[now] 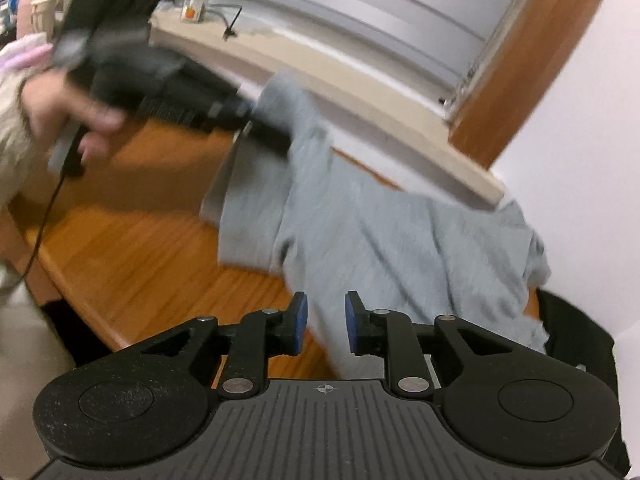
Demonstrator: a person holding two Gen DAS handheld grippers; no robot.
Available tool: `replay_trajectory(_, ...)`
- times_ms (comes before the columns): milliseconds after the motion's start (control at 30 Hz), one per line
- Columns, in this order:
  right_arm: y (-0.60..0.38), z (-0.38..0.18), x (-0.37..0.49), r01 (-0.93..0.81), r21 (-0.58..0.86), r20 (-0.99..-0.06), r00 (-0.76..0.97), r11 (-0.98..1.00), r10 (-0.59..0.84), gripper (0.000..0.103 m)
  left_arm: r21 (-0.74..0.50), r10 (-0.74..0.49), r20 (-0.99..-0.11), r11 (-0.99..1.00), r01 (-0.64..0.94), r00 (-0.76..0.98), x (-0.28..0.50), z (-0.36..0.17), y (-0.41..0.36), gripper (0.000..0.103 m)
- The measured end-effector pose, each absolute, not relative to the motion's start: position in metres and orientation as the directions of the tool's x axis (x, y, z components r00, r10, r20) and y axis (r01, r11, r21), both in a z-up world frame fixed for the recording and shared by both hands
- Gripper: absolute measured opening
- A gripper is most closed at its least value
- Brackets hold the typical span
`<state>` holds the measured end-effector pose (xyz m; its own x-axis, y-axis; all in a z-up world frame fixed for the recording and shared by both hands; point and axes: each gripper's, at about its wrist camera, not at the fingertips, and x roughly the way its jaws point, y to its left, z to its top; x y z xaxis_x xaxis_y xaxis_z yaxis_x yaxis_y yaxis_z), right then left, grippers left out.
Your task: Fold clothes
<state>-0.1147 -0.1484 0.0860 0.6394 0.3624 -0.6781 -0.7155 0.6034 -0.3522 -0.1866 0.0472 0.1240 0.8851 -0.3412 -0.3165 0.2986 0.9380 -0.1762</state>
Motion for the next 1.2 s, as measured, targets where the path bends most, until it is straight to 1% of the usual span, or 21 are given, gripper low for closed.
replay_trajectory(133, -0.148, 0.073, -0.119, -0.682, -0.4, -0.641, 0.686, 0.612, 0.345, 0.021, -0.188, -0.347, -0.327, 0.935, 0.3, 0.879, -0.183, 0.125, 0.049, 0.005)
replay_trajectory(300, -0.141, 0.069, -0.113, -0.665, -0.418, -0.603, 0.713, 0.619, 0.358, 0.028, -0.206, -0.355, -0.331, 0.931, 0.3, 0.874, -0.182, 0.123, 0.05, 0.005)
replay_trajectory(433, -0.13, 0.063, -0.103, -0.675, -0.434, -0.613, 0.707, 0.597, 0.353, 0.029, -0.216, -0.369, -0.334, 0.925, 0.311, 0.867, -0.182, 0.124, 0.047, 0.005)
replay_trajectory(533, -0.126, 0.06, -0.094, -0.679, -0.448, -0.631, 0.701, 0.582, 0.332, 0.027, -0.191, -0.378, -0.349, 0.925, 0.33, 0.857, -0.183, 0.121, 0.043, 0.005)
replay_trajectory(600, -0.125, 0.058, -0.088, -0.68, -0.454, -0.645, 0.696, 0.576, 0.315, 0.004, -0.173, -0.388, -0.365, 0.921, 0.348, 0.846, -0.185, 0.117, 0.041, 0.005)
replay_trajectory(700, -0.133, 0.067, -0.087, -0.679, -0.452, -0.643, 0.697, 0.578, 0.316, 0.004, -0.174, -0.416, -0.379, 0.909, 0.378, 0.827, -0.192, 0.108, 0.046, 0.008)
replay_trajectory(767, -0.141, 0.074, -0.088, -0.677, -0.449, -0.639, 0.699, 0.583, 0.32, 0.004, -0.181, -0.441, -0.377, 0.897, 0.402, 0.815, -0.2, 0.102, 0.052, 0.023)
replay_trajectory(800, -0.145, 0.078, -0.089, -0.676, -0.446, -0.637, 0.7, 0.587, 0.323, 0.004, -0.18, -0.45, -0.379, 0.893, 0.412, 0.809, -0.203, 0.098, 0.054, 0.027)
replay_trajectory(867, -0.153, 0.087, -0.092, -0.672, -0.442, -0.631, 0.704, 0.594, 0.326, 0.003, -0.161, -0.448, -0.398, 0.893, 0.419, 0.801, -0.209, 0.091, 0.057, 0.047)
replay_trajectory(900, -0.157, 0.091, -0.092, -0.668, -0.444, -0.627, 0.708, 0.597, 0.327, 0.003, -0.147, -0.439, -0.407, 0.897, 0.417, 0.801, -0.212, 0.087, 0.057, 0.051)
replay_trajectory(933, -0.16, 0.096, -0.094, -0.663, -0.448, -0.62, 0.714, 0.6, 0.326, 0.003, -0.137, -0.43, -0.415, 0.901, 0.412, 0.802, -0.213, 0.084, 0.058, 0.053)
replay_trajectory(1000, -0.165, 0.107, -0.098, -0.652, -0.454, -0.608, 0.725, 0.607, 0.324, 0.003, -0.11, -0.393, -0.44, 0.916, 0.386, 0.808, -0.213, 0.078, 0.059, 0.053)
replay_trajectory(1067, -0.17, 0.119, -0.102, -0.642, -0.469, -0.598, 0.736, 0.606, 0.317, 0.003, -0.057, -0.342, -0.466, 0.932, 0.357, 0.816, -0.211, 0.074, 0.057, 0.053)
replay_trajectory(1133, -0.174, 0.127, -0.105, -0.63, -0.485, -0.588, 0.748, 0.607, 0.307, 0.003, -0.027, -0.32, -0.473, 0.937, 0.349, 0.821, -0.211, 0.074, 0.056, 0.053)
replay_trajectory(1200, -0.177, 0.131, -0.105, -0.62, -0.493, -0.583, 0.756, 0.61, 0.297, 0.003, -0.021, -0.333, -0.471, 0.93, 0.367, 0.817, -0.214, 0.075, 0.055, 0.06)
